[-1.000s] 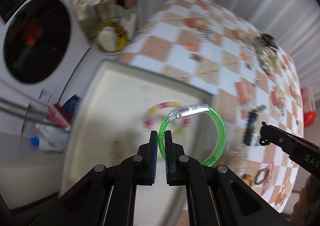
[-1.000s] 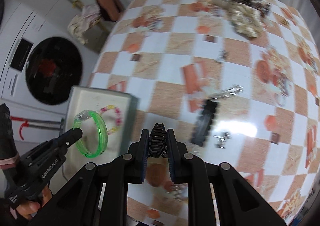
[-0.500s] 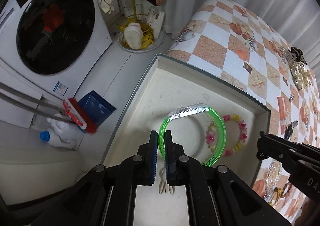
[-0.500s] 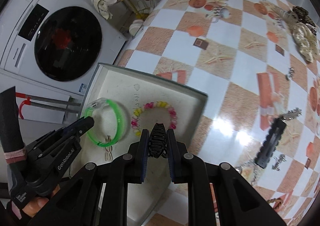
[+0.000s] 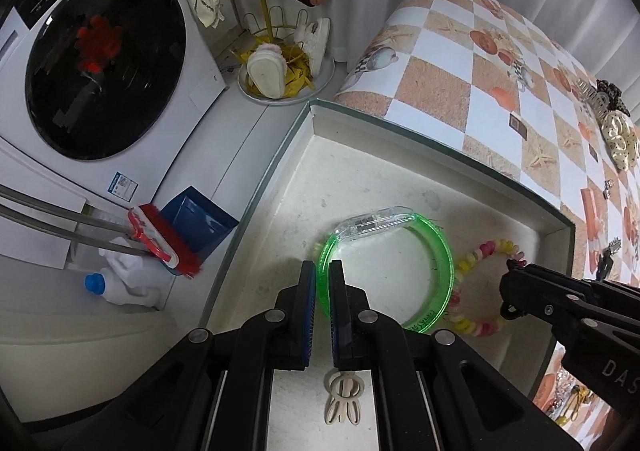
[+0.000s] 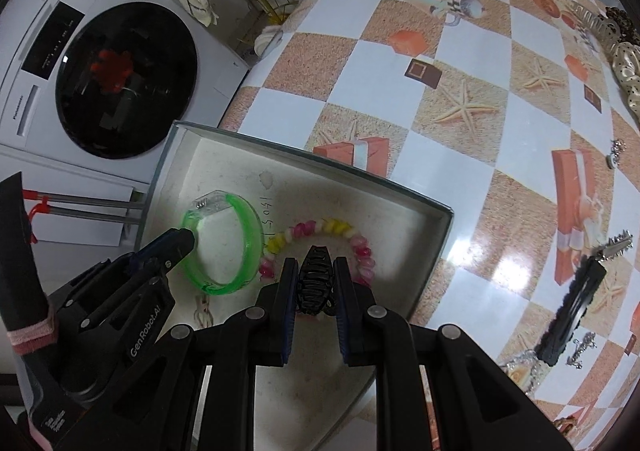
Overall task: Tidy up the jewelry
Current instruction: 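Carry the green bangle in the left tool while the right tool carries the black claw to the tray, then open the right tool over the beaded bracelet while the left tool releases the bangle in the tray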
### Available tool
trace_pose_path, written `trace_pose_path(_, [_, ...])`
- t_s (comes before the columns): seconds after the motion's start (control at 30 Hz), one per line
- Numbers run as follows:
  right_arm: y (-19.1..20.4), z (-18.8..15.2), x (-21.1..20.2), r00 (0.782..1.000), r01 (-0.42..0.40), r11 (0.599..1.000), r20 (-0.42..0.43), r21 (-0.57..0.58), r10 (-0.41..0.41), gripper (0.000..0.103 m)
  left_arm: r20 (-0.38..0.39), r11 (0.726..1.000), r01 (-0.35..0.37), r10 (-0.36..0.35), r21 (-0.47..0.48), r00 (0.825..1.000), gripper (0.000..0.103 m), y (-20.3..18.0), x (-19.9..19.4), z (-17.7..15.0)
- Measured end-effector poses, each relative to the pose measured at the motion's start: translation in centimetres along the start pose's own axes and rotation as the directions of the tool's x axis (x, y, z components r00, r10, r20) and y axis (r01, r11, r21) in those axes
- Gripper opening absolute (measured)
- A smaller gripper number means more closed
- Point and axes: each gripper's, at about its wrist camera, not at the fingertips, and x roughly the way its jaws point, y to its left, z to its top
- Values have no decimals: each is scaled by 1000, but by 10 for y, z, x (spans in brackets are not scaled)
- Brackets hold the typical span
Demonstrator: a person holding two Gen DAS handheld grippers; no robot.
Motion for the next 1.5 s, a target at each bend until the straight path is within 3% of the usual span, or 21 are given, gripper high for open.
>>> trace_pose_path(0.53, [-7, 3, 12, 999, 15, 1000, -28, 2, -15, 21, -9, 998, -57, 58, 36, 998, 12, -5, -4, -2])
trace_pose_path(0.67, [-6, -1, 0, 1000, -10, 1000, -2, 11, 10, 44, 5, 996, -72, 72, 51, 997, 12, -7, -12, -2])
trace_pose_path(0.87, [-11, 0, -24, 998, -52, 998, 39, 47, 50, 45, 15, 996, -69, 68, 53, 998, 12, -6, -23, -2])
trace_pose_path(0.97, [-16, -2, -41, 996, -65, 996, 70, 63, 61, 53, 7, 996, -65, 65, 54, 998, 12, -6, -28, -3])
trace_pose_path(1.3, [-47, -24, -88, 990, -57, 986, 134, 154, 36, 63, -17, 995, -44, 46, 87, 999, 13, -20, -41, -11])
trace_pose_path(1.37, [-58, -32, -95, 990, -48, 982, 140, 183, 22, 65, -18, 994, -47, 49, 97, 999, 78, -26, -45, -12])
trace_pose_path(1.4, [-65, -36, -98, 990, -43, 979, 141, 199, 15, 69, 0, 994, -66, 66, 92, 998, 103, -28, -49, -12])
trace_pose_path(1.43, [-74, -42, -103, 989, -39, 975, 145, 218, 7, 72, 36, 992, -82, 79, 97, 996, 103, -32, -55, -12])
trace_pose_path(1.5, [-87, -50, -109, 988, -32, 968, 152, 249, -7, 75, 30, 988, -66, 62, 139, 998, 103, -42, -60, -10])
